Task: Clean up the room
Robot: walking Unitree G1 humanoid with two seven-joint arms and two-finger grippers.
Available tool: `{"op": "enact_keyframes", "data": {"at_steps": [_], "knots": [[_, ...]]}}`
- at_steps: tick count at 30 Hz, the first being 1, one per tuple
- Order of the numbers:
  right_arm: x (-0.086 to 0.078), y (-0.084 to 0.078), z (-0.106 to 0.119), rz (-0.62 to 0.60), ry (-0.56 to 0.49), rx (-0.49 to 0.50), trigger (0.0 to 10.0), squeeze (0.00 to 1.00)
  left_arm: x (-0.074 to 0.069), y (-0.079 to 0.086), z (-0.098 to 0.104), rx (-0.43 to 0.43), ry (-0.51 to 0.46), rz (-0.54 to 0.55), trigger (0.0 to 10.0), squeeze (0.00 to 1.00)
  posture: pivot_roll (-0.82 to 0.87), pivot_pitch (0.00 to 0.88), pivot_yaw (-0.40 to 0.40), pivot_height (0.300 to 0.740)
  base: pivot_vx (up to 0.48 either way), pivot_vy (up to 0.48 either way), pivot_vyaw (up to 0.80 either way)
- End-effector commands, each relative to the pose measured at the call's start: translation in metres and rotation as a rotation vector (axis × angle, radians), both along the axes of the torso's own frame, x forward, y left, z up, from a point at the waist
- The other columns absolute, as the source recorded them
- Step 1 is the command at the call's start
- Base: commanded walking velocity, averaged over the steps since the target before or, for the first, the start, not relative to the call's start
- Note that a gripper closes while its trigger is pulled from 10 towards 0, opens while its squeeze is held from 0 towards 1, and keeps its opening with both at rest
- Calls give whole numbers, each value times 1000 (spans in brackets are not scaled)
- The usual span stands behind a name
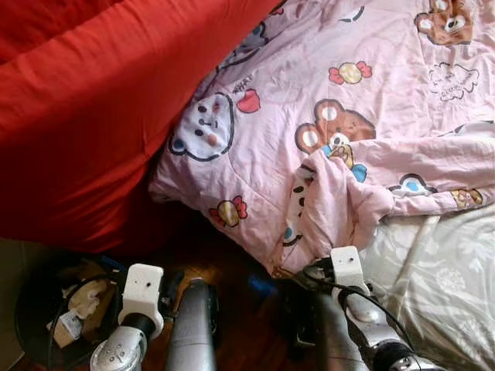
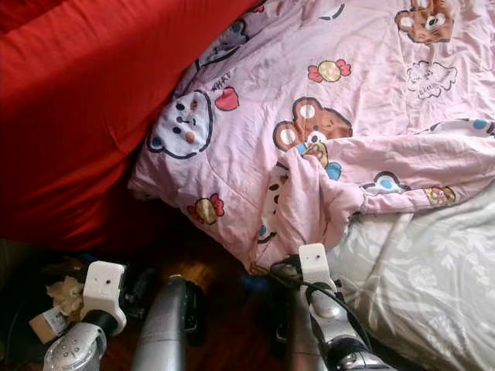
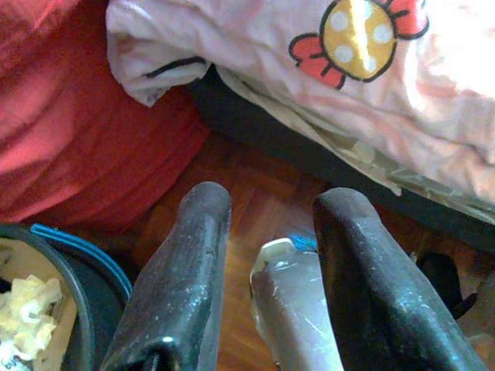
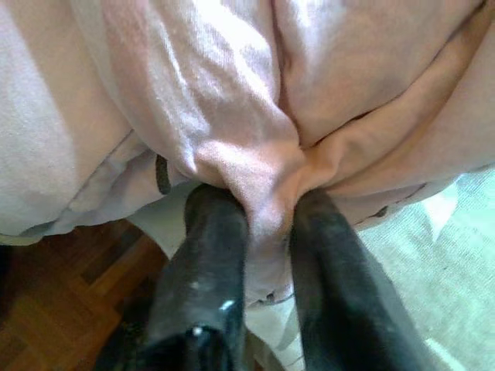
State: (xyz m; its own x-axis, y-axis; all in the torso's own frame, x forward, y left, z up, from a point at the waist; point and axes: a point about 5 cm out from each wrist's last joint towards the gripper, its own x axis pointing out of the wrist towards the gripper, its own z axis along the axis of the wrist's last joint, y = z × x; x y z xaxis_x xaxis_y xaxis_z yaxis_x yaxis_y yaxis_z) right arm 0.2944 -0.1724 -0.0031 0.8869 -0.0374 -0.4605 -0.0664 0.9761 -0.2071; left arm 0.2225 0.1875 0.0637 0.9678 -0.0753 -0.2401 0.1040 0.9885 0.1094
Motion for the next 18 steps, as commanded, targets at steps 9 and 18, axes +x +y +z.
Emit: {"op": "enact_keyframes", "data": {"at_steps": [9, 18], "knots": [[-7, -16, -6, -73, 41, 1, 0, 0, 14, 5, -20, 13, 36, 37, 10000, 0, 131, 318, 24, 651, 0, 0, 0], [-5, -27, 0, -153, -22, 54, 0, 0, 40, 7, -28, 17, 21, 55, 10000, 0, 75, 199, 3, 651, 0, 0, 0]]}}
